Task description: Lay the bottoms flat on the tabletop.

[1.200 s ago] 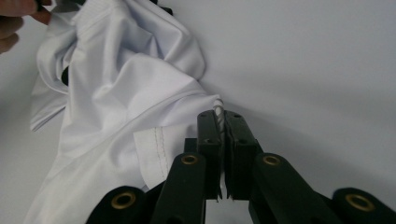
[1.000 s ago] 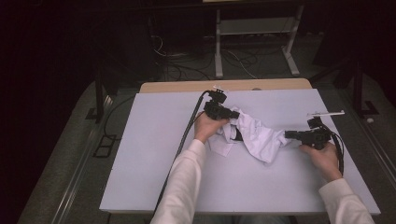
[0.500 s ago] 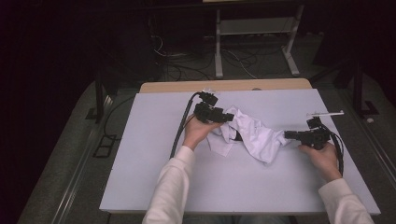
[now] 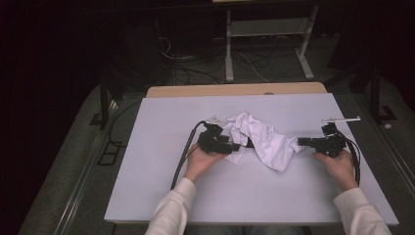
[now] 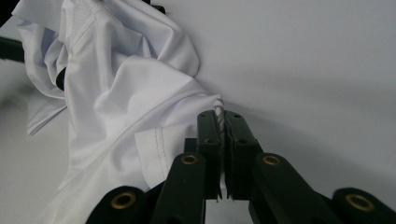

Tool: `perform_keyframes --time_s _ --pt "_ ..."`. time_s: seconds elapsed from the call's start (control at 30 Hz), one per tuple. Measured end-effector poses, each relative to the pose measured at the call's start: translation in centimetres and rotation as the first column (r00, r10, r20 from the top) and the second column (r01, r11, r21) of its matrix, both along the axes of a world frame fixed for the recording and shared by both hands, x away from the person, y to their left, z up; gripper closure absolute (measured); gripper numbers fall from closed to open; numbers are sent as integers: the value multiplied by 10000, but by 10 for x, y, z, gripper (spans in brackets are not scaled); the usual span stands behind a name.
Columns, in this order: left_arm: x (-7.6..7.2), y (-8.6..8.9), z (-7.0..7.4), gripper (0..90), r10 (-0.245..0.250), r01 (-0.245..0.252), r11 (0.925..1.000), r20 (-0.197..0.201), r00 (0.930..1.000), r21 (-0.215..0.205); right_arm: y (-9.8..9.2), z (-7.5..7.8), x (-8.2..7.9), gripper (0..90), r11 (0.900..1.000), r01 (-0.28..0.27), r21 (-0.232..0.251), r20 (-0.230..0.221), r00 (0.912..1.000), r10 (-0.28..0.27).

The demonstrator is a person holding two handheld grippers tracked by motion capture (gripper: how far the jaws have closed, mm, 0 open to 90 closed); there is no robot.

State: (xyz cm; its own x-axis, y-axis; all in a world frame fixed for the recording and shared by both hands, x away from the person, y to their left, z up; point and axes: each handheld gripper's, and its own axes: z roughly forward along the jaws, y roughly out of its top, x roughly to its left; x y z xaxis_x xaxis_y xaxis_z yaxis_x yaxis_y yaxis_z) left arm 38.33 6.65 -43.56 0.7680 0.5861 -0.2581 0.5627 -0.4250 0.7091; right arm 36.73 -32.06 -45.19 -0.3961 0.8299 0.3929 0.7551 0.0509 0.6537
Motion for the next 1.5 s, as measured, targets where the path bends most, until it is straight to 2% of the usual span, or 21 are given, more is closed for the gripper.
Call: perform_keyframes --time_s 0.03,0.13,0.3,0.33,0.37,0.4,0.43,0.47,0.53,0.6,0.63,0.67,0.7,0.8,0.87,0.97,1.03,1.23,1.4,1.43,1.5 --pt "-2 -4 -6 372 16 -17 9998 43 10000 180 1 0 0 851 10000 -12 -7 -10 10000 11" --pt "-2 -8 -11 374 145 -144 9998 -7 9999 124 1 0 0 851 10000 -42 -41 8 10000 42" --pt "2 -20 -21 461 482 -485 9982 102 9988 354 2 0 0 851 10000 -71 -39 4 10000 71" --pt "4 -21 -22 538 628 -633 9971 119 9980 419 1 0 0 851 10000 -80 -49 -3 10000 80" --pt "5 -22 -23 538 779 -784 9964 171 9968 326 1 0 0 851 10000 -80 -49 -3 10000 80" --pt "8 -21 -24 704 982 -983 9949 74 9951 228 2 -1 0 851 9999 -88 -51 -15 10000 88" --pt "10 -21 -25 704 1014 -1013 9948 -52 9948 108 2 -1 0 851 9999 -88 -51 -15 10000 88" --pt "12 -19 -25 835 1020 -1020 9948 -206 9946 15 2 0 0 851 9999 -104 -32 -7 9999 104" --pt "12 -15 -21 862 1001 -1004 9949 -257 9946 -92 1 0 -1 851 9999 -110 2 3 9999 110" --pt "4 -3 -5 866 774 -770 9965 -112 9969 309 1 3 -7 851 9997 -183 184 42 9998 183" --pt "4 -3 -5 866 774 -770 9965 -112 9969 309 1 3 -7 851 9997 -183 184 42 9998 183" --pt "-4 9 13 865 504 -502 9965 -24 9987 671 1 7 -14 851 9992 -231 338 102 9997 227" --pt "-4 9 13 863 504 -502 9965 -24 9987 671 1 7 -14 851 9992 -231 338 102 9997 227" --pt "-16 33 40 863 261 -284 9921 203 9995 1222 1 17 -27 851 9984 -270 492 362 9990 253" --pt "-23 60 62 863 406 -430 9911 218 9989 1257 0 26 -32 851 9978 -178 635 663 9977 135" --pt "-24 76 72 865 591 -631 9889 336 9977 1346 -2 29 -34 851 9976 -63 695 773 9970 9" --pt "-26 94 84 868 733 -765 9907 319 9968 1125 -4 34 -34 851 9968 71 793 910 9958 -143" --pt "-39 113 103 868 522 -597 9897 606 9968 1299 -5 35 -44 851 9949 -62 1010 806 9967 -20" --pt "-53 125 107 868 404 -495 9916 775 9962 1194 -3 34 -51 851 9930 -201 1160 693 9975 121" --pt "-62 133 105 868 374 -465 9910 736 9966 1259 1 35 -57 851 9913 -444 1239 638 9973 367" --pt "-66 138 102 867 430 -514 9904 673 9968 1287 4 34 -60 851 9914 -620 1153 608 9966 552"
